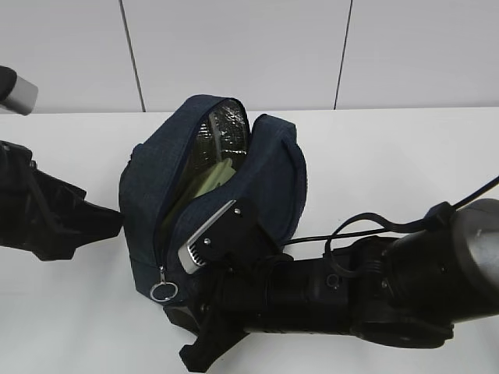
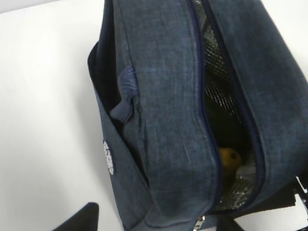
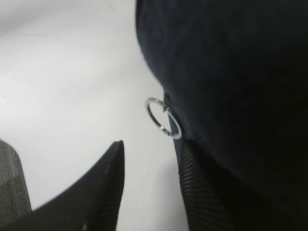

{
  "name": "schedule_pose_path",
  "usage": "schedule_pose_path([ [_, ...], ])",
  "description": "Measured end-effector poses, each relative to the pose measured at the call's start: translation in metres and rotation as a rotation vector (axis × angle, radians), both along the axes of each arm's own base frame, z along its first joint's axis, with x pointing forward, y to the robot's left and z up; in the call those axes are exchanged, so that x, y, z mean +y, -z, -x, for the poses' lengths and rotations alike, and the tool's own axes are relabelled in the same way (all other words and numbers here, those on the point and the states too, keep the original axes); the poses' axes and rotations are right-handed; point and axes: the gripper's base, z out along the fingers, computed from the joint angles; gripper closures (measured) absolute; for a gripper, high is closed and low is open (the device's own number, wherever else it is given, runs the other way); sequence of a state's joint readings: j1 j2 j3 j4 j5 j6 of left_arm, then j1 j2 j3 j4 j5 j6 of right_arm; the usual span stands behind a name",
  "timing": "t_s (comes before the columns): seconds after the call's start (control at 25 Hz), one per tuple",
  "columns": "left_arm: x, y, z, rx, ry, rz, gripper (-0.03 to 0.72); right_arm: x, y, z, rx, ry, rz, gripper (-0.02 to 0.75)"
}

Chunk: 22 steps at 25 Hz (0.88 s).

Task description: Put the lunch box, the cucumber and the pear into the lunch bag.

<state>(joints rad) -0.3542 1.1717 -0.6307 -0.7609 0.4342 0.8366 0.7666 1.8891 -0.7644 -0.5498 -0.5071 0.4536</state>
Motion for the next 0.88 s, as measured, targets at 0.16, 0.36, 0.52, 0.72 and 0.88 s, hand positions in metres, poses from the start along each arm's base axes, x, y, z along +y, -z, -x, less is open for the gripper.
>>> schedule_pose_path([
  [0.16,0.0006,-0.0043,0.0024,-0.015,-0.001,0.011,0.255,-0.0003,-0.0011,-0.0002,0.0,0.005,0.0,0.422],
  [0.36,0.0005,-0.0044,0.0024,-0.014,-0.003,0.014,0.256,0.0002,-0.0019,-0.0016,0.002,0.013,0.001,0.422],
  [0.52,0.0005,-0.0044,0.0024,-0.014,-0.003,0.014,0.256,0.0053,-0.0068,-0.0075,-0.013,0.018,-0.01,0.422],
  [0.72,0.0005,-0.0044,0.0024,-0.014,-0.003,0.014,0.257,0.007,-0.0061,-0.0097,-0.016,0.016,0.001,0.422],
  [0.88,0.0005,-0.0044,0.0024,-0.013,-0.002,0.014,0.257,0.0073,-0.0031,-0.0099,-0.013,0.01,0.011,0.422],
])
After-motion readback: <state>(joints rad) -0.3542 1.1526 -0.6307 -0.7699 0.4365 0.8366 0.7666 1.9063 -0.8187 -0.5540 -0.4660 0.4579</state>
